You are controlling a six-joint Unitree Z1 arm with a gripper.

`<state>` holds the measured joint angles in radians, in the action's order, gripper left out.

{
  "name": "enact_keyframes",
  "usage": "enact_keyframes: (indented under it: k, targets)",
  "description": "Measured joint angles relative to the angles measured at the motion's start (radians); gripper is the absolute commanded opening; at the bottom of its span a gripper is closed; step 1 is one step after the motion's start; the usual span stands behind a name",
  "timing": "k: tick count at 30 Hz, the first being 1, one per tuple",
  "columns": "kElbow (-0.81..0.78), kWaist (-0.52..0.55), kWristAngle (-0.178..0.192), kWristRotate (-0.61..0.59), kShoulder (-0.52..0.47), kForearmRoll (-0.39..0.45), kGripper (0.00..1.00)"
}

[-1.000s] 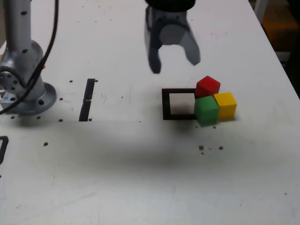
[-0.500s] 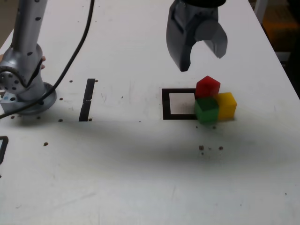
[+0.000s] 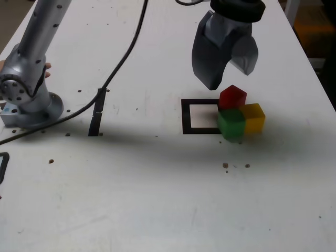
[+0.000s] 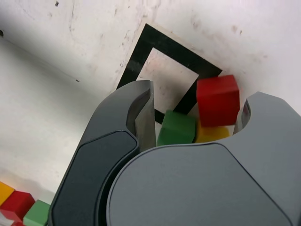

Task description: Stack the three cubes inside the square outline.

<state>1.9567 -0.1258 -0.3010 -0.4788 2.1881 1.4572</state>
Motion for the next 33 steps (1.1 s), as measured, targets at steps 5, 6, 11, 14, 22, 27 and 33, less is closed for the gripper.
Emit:
enact_keyframes:
  k: [5,6,11,14,22,27,33]
  targets:
    - [0.032,-0.018,-0.006,0.0,0.037,0.001,0.74]
    - [0.041,-0.02,-0.007,0.0,0.043,0.001,0.74]
    - [0.072,-0.022,-0.016,0.0,0.077,0.001,0.74]
    - [0.088,-0.022,-0.023,0.0,0.094,0.001,0.74]
    - [0.089,-0.026,-0.024,0.0,0.109,0.001,0.74]
    - [0.089,-0.036,-0.026,0.005,0.122,0.001,0.74]
    - [0.09,-0.048,-0.03,0.011,0.129,0.001,0.74]
